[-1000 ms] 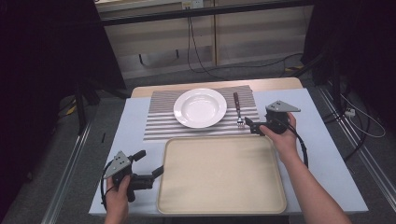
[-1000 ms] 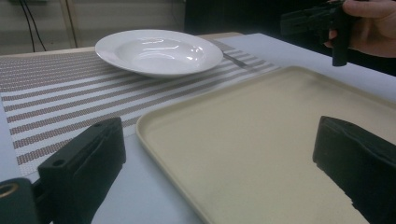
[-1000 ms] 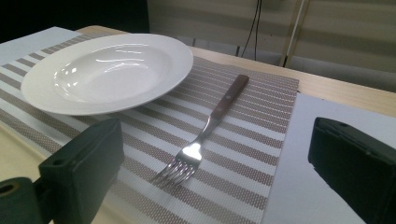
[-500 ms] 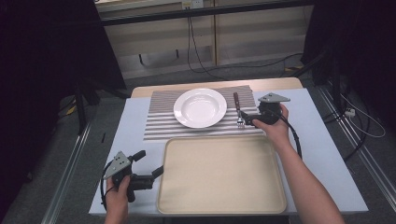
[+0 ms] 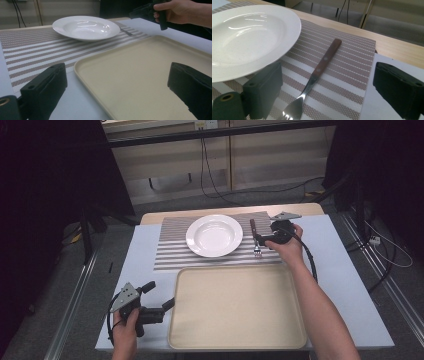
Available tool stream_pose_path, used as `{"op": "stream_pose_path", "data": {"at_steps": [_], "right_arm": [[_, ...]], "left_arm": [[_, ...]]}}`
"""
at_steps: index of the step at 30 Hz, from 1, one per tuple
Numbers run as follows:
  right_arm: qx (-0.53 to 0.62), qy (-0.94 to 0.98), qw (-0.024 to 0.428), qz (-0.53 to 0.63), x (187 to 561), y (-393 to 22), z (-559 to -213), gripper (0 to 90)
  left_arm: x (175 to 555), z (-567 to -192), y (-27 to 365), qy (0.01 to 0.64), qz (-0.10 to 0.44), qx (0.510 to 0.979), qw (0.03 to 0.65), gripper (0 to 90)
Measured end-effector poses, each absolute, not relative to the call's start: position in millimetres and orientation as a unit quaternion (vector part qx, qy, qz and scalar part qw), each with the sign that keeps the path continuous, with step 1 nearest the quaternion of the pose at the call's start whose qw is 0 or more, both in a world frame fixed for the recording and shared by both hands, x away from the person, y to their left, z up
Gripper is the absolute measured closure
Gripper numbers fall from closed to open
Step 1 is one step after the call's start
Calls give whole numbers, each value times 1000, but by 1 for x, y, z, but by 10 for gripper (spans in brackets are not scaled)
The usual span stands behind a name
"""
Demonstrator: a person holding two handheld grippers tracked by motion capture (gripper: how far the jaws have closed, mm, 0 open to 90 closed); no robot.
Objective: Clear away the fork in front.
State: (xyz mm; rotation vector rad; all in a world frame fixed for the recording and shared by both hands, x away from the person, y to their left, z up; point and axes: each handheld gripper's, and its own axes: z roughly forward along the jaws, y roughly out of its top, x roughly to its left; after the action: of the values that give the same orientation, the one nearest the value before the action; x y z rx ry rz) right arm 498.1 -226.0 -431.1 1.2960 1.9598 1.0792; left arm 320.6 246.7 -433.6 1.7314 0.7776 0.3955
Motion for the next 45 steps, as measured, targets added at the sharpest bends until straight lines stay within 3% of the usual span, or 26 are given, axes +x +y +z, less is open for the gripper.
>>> {"op": "stream_pose_path", "data": {"at_steps": [6,8,11,13,22,36,43,45], "right_arm": [[484,732,269,397,508,-220,-437,239],[484,742,248,391,513,-216,-440,313],[487,746,237,387,517,-213,-441,354],[484,751,229,387,521,-210,-442,452],[491,760,217,367,531,-206,-449,548],[514,763,210,331,547,-204,-464,559],[535,749,201,336,548,-208,-463,767],[535,751,191,337,547,-212,-462,777]], "left_arm": [[320,-434,248,332,170,735,566,28],[320,-434,247,333,170,733,568,28],[320,-434,247,333,169,735,566,28],[320,-434,246,335,170,734,566,28],[320,-435,249,336,172,735,563,28],[319,-436,249,337,171,738,559,28],[319,-437,250,339,172,740,555,29],[319,-437,250,339,171,740,555,28]]}}
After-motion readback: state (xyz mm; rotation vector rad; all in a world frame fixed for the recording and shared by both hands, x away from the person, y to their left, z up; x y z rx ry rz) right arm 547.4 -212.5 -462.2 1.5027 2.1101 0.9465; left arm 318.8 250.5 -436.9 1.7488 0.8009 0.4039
